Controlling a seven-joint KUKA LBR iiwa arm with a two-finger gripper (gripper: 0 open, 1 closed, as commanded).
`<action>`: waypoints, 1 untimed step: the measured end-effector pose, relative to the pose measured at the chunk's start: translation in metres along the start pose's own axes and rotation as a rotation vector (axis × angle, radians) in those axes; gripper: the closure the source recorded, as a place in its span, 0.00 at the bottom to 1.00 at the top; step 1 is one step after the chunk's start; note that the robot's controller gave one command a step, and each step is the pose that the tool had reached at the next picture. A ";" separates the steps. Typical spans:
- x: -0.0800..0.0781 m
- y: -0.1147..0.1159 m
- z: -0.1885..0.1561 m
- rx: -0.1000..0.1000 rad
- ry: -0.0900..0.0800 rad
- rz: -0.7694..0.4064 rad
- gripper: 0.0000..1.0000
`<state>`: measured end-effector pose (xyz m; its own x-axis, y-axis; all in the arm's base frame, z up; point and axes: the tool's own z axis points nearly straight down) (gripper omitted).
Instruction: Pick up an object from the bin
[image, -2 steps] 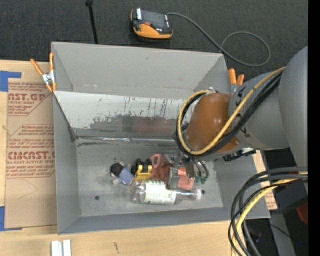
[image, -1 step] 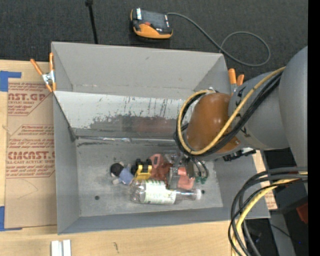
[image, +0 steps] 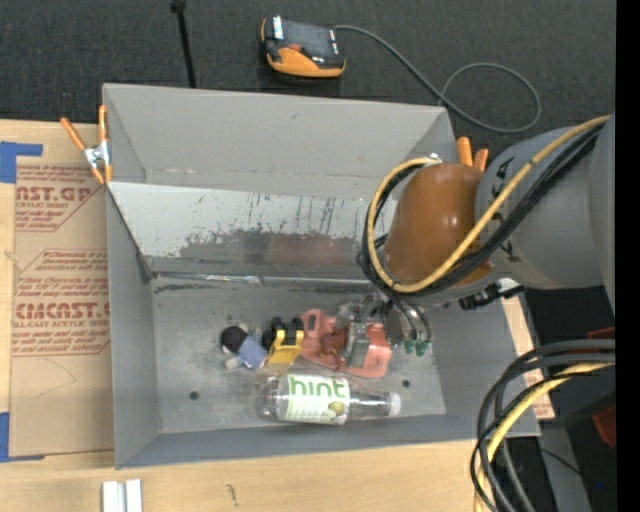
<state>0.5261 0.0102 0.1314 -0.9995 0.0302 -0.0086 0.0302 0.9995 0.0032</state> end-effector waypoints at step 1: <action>-0.019 -0.046 0.020 -0.012 -0.003 -0.037 1.00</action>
Offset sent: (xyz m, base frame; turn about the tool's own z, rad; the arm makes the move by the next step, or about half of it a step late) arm -0.0109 -0.0071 0.0543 -0.0311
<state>0.5437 -0.0363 0.1118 -0.9999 -0.0065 -0.0117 -0.0067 0.9999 0.0147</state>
